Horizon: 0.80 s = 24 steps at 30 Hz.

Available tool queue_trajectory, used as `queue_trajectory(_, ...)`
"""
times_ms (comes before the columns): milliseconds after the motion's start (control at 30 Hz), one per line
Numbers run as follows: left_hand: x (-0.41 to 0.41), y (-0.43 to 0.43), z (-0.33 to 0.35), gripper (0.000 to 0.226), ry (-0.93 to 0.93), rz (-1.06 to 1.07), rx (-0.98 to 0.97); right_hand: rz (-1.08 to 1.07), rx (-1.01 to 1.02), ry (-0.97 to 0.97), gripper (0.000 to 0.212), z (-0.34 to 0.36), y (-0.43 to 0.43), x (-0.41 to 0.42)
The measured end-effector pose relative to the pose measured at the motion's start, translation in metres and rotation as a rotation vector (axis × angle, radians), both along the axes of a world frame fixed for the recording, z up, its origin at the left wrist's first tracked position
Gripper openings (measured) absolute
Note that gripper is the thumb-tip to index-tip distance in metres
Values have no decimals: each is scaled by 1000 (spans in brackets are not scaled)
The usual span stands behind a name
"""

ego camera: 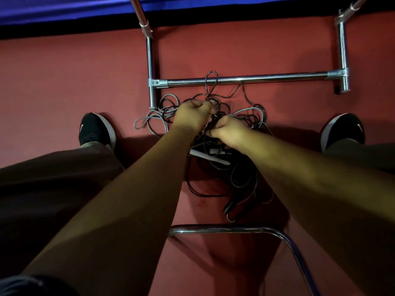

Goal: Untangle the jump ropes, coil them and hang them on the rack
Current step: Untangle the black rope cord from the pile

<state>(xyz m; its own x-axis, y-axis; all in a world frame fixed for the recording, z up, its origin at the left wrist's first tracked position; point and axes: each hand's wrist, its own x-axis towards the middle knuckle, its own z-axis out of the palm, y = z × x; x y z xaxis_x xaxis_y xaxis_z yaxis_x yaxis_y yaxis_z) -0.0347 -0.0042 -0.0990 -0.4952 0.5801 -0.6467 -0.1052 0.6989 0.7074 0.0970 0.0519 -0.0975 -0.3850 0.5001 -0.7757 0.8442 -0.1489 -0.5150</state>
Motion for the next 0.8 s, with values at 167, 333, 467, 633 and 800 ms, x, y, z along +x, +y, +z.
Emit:
queue_trajectory(167,-12,10,19,15,35,-72,73,-163,-25,67,8,0,1,-2)
queue_trajectory(333,-35,-23,23,45,346,-173,-83,-485,-213,92,26,7,-5,-11)
queue_trajectory(467,-36,-71,12,17,331,-398,-259,-845,-418,175,36,9,-8,-22)
queue_trajectory(633,-48,-103,-15,39,503,-246,-487,-947,-430,210,27,9,-12,-37)
queue_trajectory(800,-46,-129,-13,43,266,-402,-693,-618,-433,-19,20,-3,-38,-53)
